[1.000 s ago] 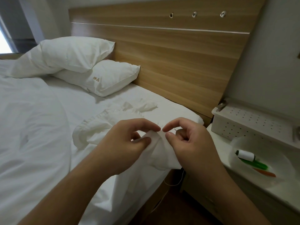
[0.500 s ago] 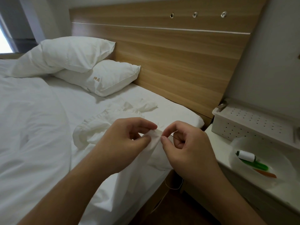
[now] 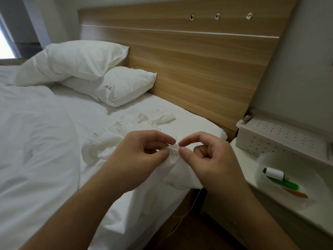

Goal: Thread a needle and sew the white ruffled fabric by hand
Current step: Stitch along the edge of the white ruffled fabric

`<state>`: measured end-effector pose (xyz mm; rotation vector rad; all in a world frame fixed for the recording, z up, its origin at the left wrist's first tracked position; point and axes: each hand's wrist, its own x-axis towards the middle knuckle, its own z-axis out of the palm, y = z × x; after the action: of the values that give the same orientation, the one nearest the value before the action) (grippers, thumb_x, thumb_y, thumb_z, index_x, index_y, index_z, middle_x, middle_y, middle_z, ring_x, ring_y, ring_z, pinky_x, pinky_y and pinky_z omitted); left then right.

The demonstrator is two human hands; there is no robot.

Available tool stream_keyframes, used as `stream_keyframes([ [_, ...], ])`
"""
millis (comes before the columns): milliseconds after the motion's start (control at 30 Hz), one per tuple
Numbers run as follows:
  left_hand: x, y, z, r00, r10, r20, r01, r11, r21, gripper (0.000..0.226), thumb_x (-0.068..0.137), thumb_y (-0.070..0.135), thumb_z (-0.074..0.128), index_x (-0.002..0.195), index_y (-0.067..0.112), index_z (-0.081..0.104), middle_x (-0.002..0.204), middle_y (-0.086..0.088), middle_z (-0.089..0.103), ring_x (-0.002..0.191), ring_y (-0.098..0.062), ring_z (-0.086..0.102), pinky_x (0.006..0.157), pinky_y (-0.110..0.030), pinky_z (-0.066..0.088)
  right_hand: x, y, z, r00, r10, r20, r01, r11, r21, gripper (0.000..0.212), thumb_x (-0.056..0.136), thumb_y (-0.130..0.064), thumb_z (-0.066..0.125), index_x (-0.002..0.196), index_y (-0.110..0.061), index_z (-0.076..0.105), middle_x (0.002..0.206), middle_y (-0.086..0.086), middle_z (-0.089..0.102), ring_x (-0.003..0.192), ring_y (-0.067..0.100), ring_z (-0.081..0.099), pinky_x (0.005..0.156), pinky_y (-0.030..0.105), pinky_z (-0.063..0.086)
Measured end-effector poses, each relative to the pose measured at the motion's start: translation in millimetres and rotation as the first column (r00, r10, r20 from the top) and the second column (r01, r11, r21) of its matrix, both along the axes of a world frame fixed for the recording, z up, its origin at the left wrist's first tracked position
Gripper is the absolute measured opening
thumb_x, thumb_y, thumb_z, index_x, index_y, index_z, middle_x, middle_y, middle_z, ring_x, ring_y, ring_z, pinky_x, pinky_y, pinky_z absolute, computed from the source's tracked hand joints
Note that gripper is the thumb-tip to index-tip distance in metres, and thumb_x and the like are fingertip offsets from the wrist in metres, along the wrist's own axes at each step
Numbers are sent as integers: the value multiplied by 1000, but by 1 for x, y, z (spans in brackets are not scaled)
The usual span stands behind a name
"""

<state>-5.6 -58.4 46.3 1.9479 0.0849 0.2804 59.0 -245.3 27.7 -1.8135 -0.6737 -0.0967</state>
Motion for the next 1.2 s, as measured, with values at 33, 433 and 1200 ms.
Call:
stream_keyframes([
  [33, 0, -1, 1, 1000, -10, -2, 10, 1000, -5, 25, 98, 6, 71, 111, 26, 80, 97, 5, 83, 97, -17, 80, 99, -51, 61, -2, 1, 0, 999, 38, 4, -38, 999, -33, 17, 87, -34, 81, 101, -31, 70, 53, 6, 52, 45, 11, 42, 45, 27, 41],
  [433, -2, -4, 5, 999, 0, -54, 0, 1000, 3, 26, 98, 7, 72, 114, 27, 78, 91, 4, 83, 91, -18, 81, 95, -56, 62, -3, 7, -5, 996, -74, -42, 77, 993, 87, 6, 94, -25, 73, 90, -28, 77, 64, 3, 67, 58, 22, 62, 50, 32, 53],
  [1200, 0, -2, 2, 999, -52, -12, 52, 996, 67, 26, 99, 9, 71, 115, 29, 77, 93, 4, 82, 88, -31, 78, 89, -60, 62, -3, 0, 7, 985, 71, -154, -53, 992, 117, 15, 101, -31, 61, 114, -33, 69, 51, -5, 46, 47, 11, 42, 44, 22, 34],
])
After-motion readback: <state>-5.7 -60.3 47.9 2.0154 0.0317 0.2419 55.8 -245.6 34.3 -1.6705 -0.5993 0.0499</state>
